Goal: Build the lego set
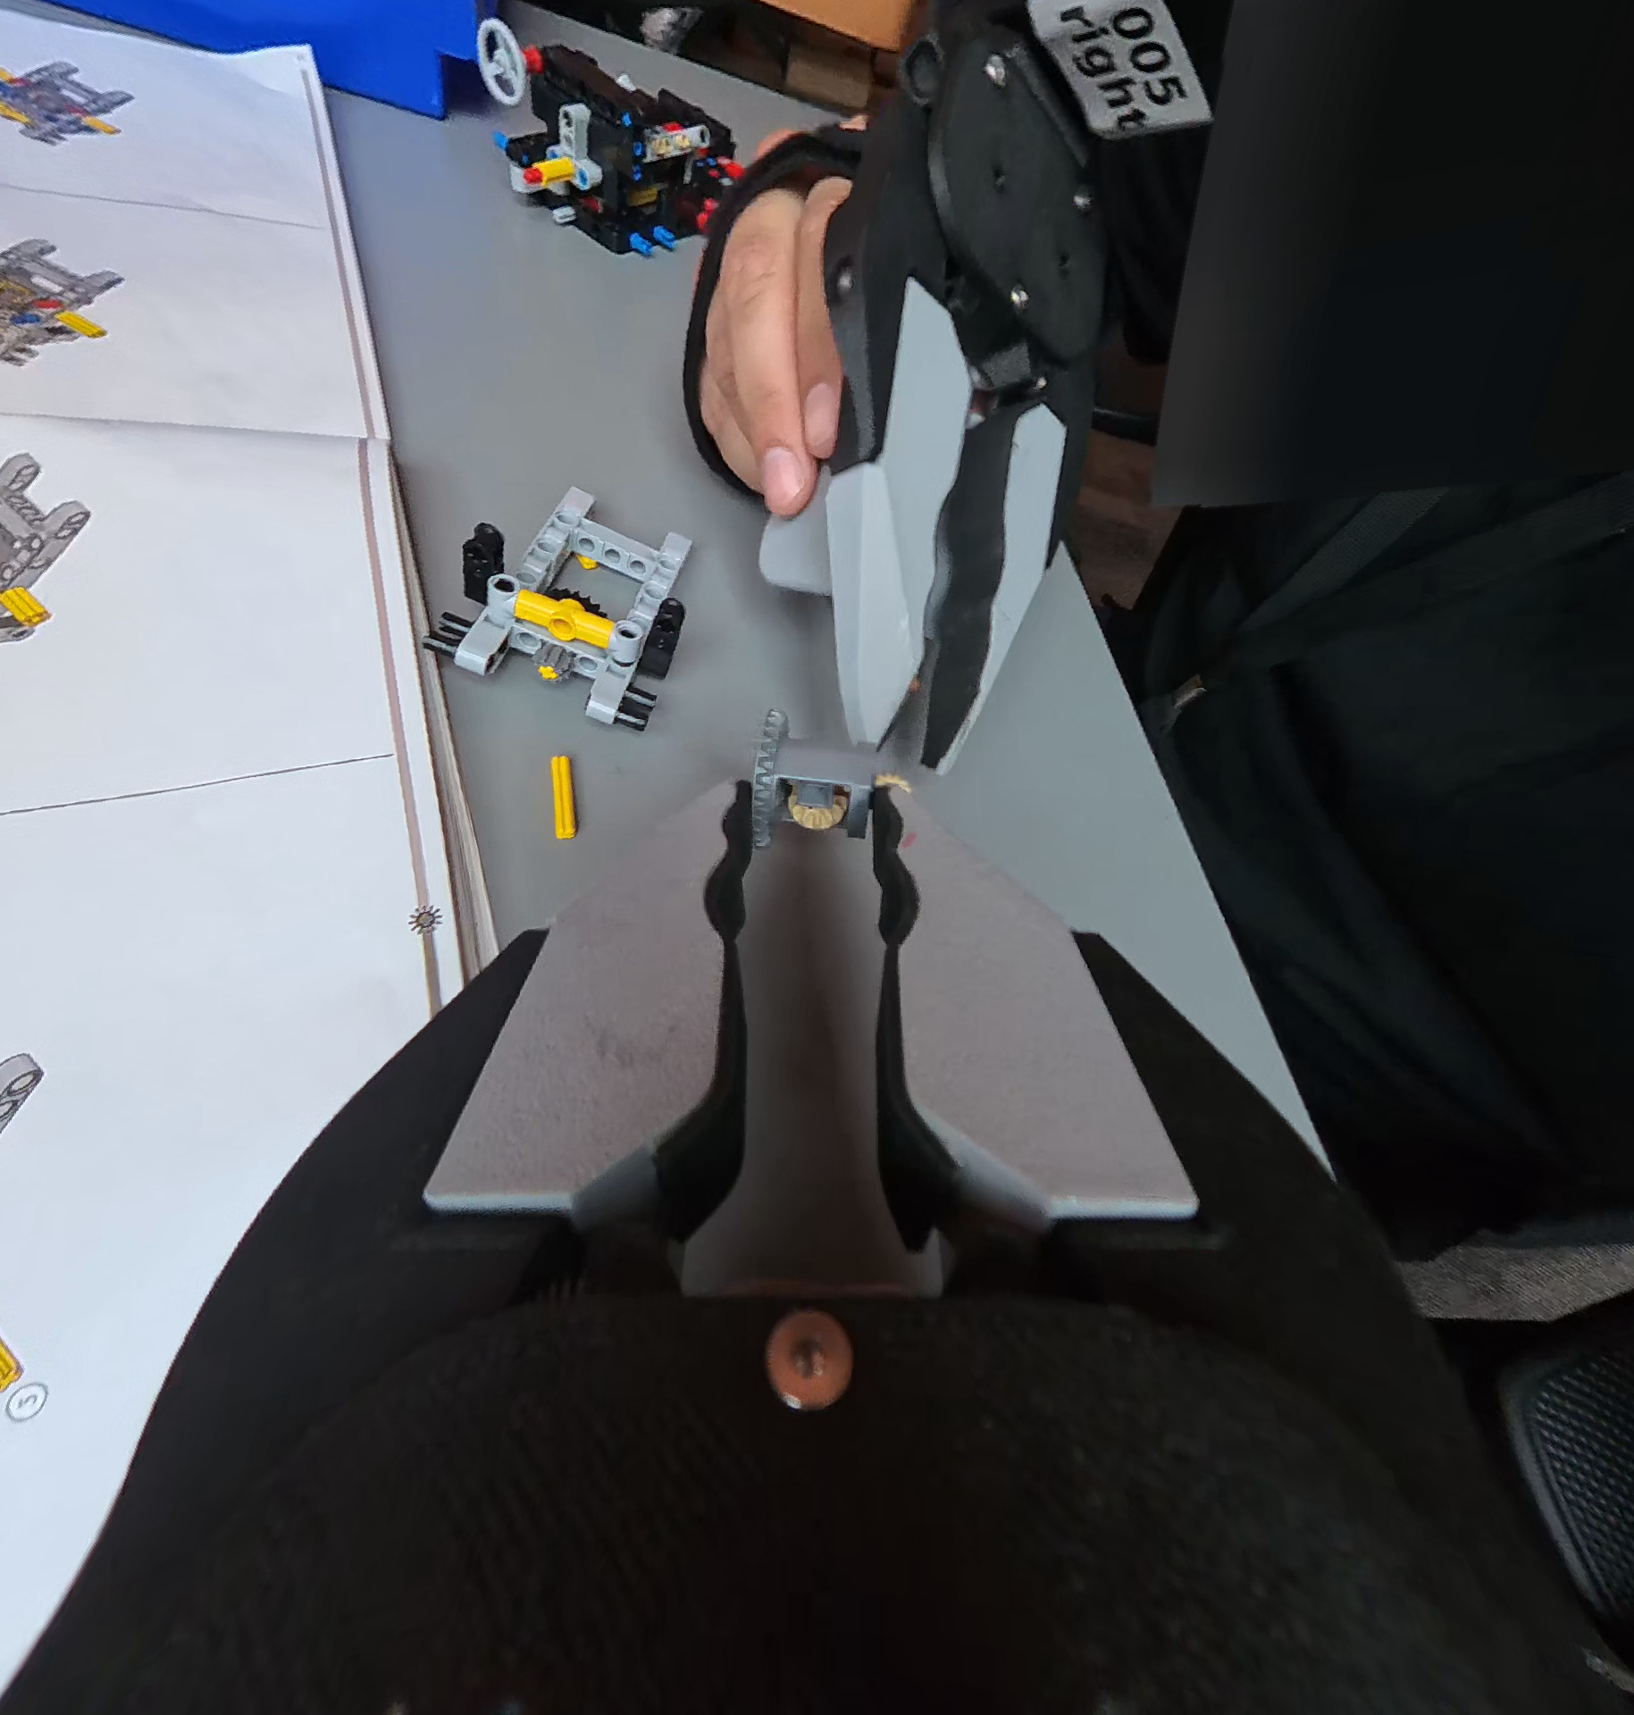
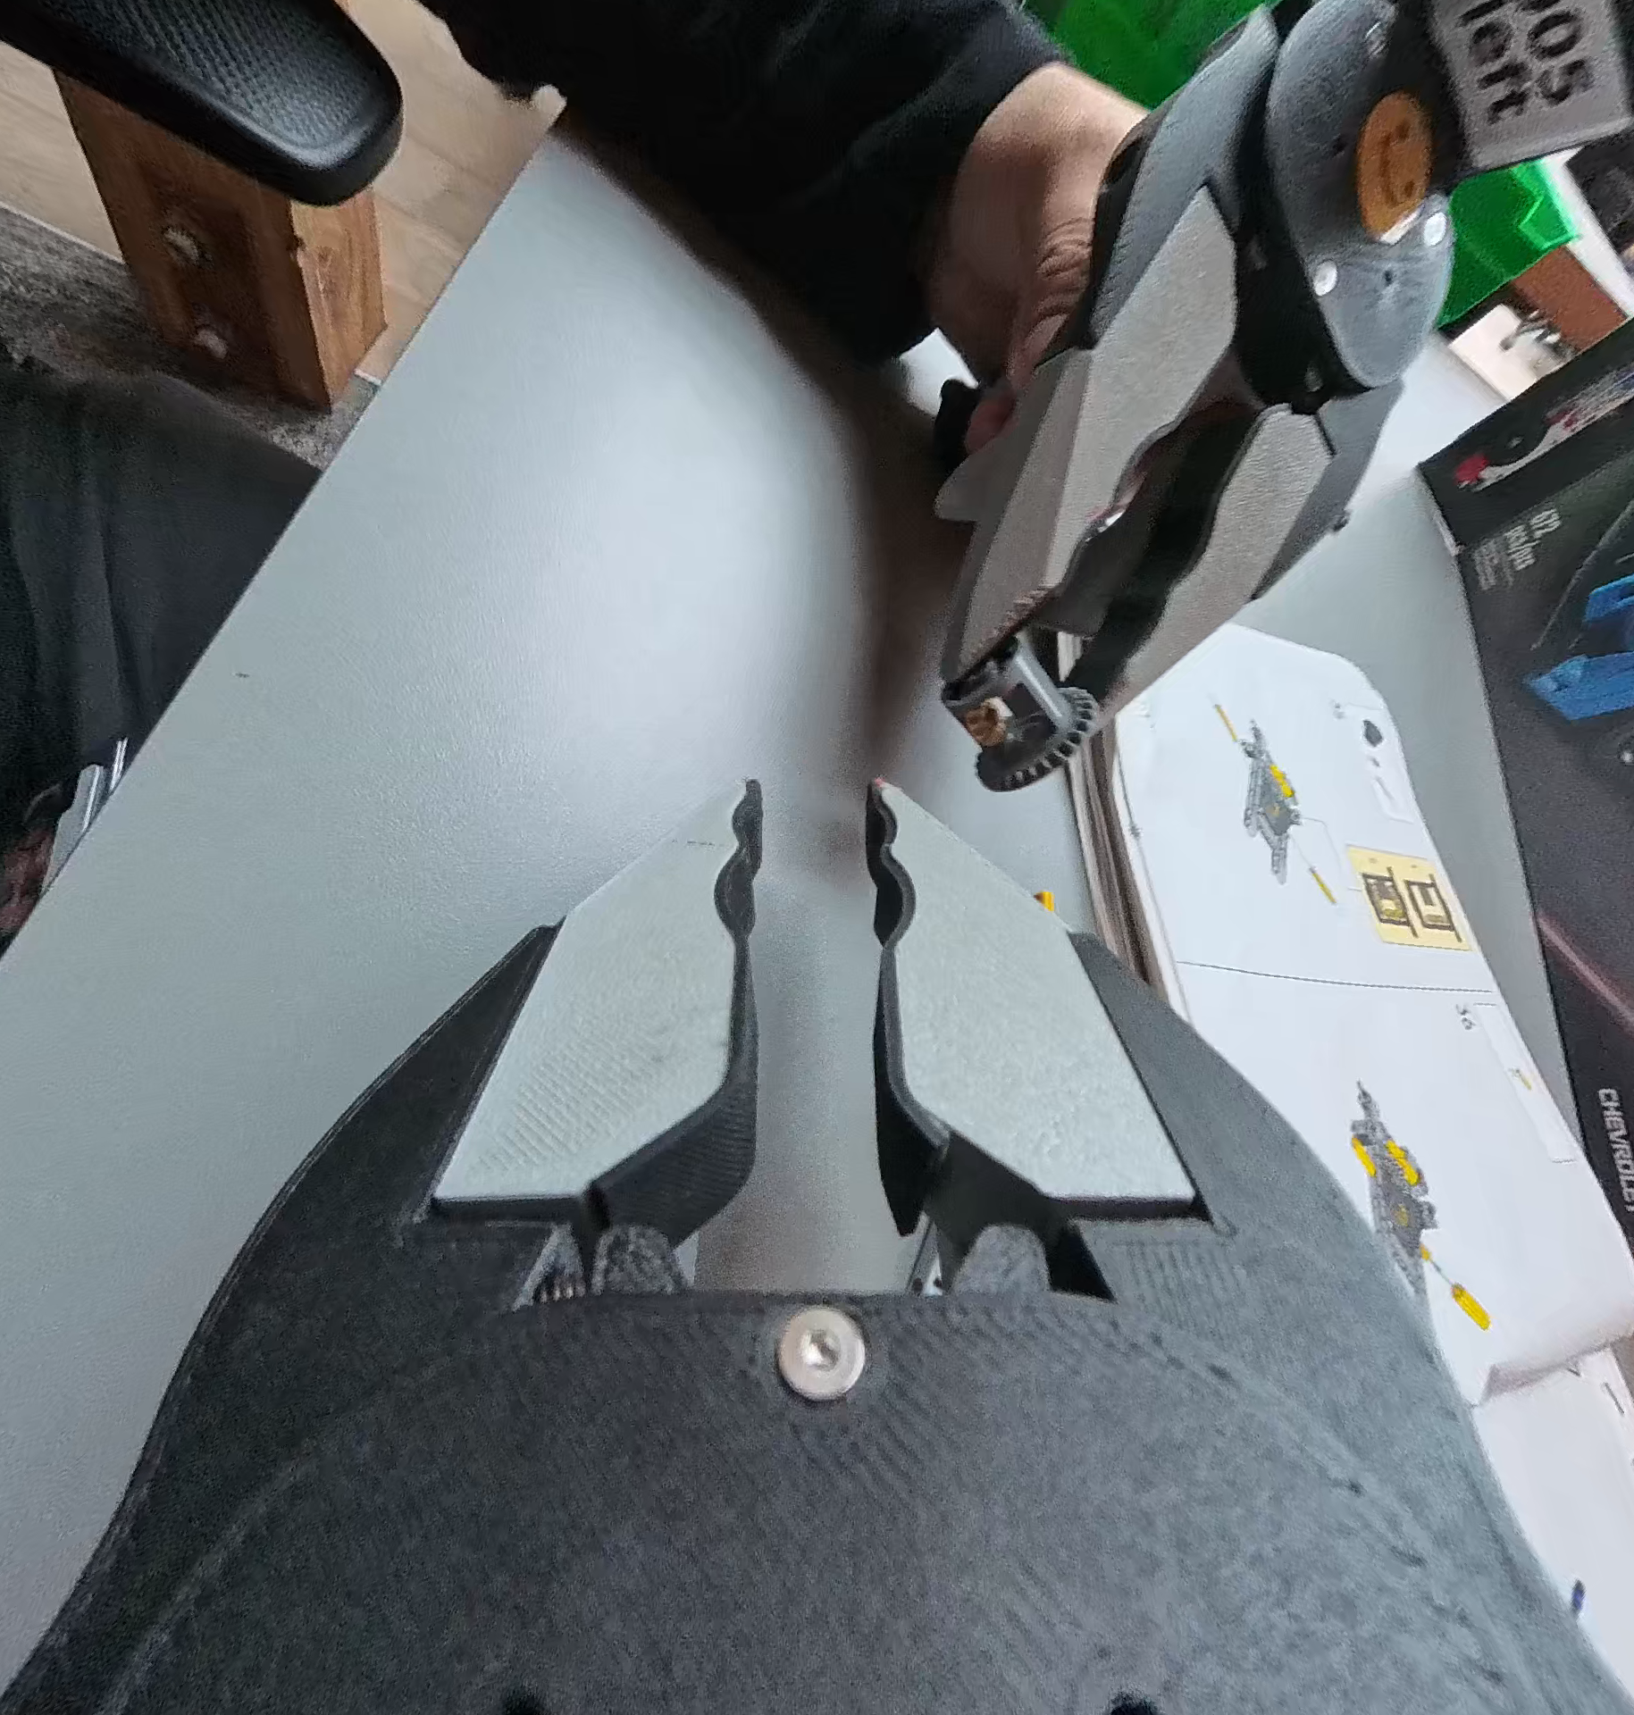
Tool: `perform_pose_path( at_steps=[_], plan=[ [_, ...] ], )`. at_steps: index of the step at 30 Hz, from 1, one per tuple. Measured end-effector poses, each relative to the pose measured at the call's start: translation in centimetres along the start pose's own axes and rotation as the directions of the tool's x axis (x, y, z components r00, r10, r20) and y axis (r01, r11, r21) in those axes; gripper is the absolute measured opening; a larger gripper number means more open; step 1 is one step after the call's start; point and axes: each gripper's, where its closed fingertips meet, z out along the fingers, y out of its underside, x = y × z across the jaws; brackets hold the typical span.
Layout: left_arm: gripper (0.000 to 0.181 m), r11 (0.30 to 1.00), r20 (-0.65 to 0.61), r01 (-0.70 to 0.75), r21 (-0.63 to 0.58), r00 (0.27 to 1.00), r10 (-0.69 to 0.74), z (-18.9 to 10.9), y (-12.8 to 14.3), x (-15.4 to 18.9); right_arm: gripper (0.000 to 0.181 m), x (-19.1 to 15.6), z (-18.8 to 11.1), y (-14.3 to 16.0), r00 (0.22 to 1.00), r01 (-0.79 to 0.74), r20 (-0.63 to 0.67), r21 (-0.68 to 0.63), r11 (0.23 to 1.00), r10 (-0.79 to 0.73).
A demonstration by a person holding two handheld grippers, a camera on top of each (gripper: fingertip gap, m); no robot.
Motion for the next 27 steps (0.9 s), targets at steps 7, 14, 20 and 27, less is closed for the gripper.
perform_pose_path(
  at_steps=[7,14,20,27],
  plan=[
    [0.022,0.998,-0.044,-0.064,0.003,0.997,0.064,-0.1,0.0,1.1,0.018,1.4,-1.0,-0.6,0.998,-0.019,-0.053,0.050,0.999,0.022],
    [0.022,0.993,-0.045,-0.112,-0.036,0.993,0.110,0.4,0.5,1.5,0.025,3.9,-2.5,-0.3,0.988,-0.108,-0.102,0.087,0.990,0.117],
    [0.022,0.980,-0.143,-0.193,-0.050,0.972,0.185,1.4,0.7,3.5,0.033,2.7,-2.0,-0.7,0.998,-0.027,-0.051,0.104,0.994,0.032],
    [0.023,0.954,-0.299,-0.258,-0.152,0.932,0.205,3.0,2.1,5.9,0.023,-0.1,-1.3,-2.5,0.975,0.222,-0.040,0.054,0.973,-0.220]
  ],
)
